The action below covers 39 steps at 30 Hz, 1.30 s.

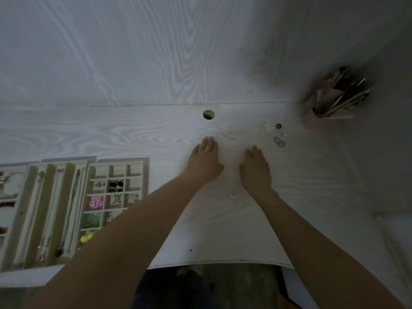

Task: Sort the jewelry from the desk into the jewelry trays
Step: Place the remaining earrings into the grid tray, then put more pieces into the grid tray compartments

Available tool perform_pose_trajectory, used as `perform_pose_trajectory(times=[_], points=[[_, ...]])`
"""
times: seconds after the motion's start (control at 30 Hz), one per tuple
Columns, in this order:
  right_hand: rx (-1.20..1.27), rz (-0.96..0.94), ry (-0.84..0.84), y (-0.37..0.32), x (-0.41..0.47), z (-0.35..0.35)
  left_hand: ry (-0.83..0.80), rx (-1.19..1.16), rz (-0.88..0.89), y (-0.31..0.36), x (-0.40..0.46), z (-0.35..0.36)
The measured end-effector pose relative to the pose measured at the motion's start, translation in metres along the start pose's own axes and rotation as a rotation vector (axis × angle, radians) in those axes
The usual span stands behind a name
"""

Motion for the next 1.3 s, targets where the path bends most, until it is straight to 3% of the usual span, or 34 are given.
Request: perform_pose_trajectory(times=[0.13, 0.33, 0.47, 0.67, 0.97, 1.17, 1.3], points=[[0.126, -0.011, 0.102, 0.003, 0.012, -0.004, 0.161, 0.1, 0.055, 0.003, -0.001, -0.003], [0.134, -0.029, 0.124, 0.001, 0.031, -0.007, 0.387, 0.136, 0.113, 0.013, -0.003, -0.029], [0.114, -0.099, 0.074, -0.012, 0.039, -0.005, 0.409, 0.177, 0.147, 0.013, -0.002, -0.024], [0.122, -0.11, -0.036, -0.033, 0.042, 0.007, 0.245, 0.135, 0.077, 0.004, 0.003, -0.024], [0.364, -0.209, -0.078, -0.061, 0.013, 0.011, 0.048, -0.227, -0.057, -0.033, -0.005, -0.004], [0.626, -0.31, -0.047, -0.117, -0.021, 0.006, 0.158, -0.679, -0.165, -0.096, -0.062, -0.034], [0.82, -0.31, -0.167, -0.164, -0.035, 0.012, 0.248, -0.881, -0.23, -0.157, -0.106, -0.054]])
Point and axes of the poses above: each hand's wrist, its own x-axis towards the middle knuckle, its own z-axis out of the palm, y = z × x, the point moved 6 cm from there along x, towards the middle knuckle, and after that the axes turned 10 degrees about -z, right-handed, at the moved point
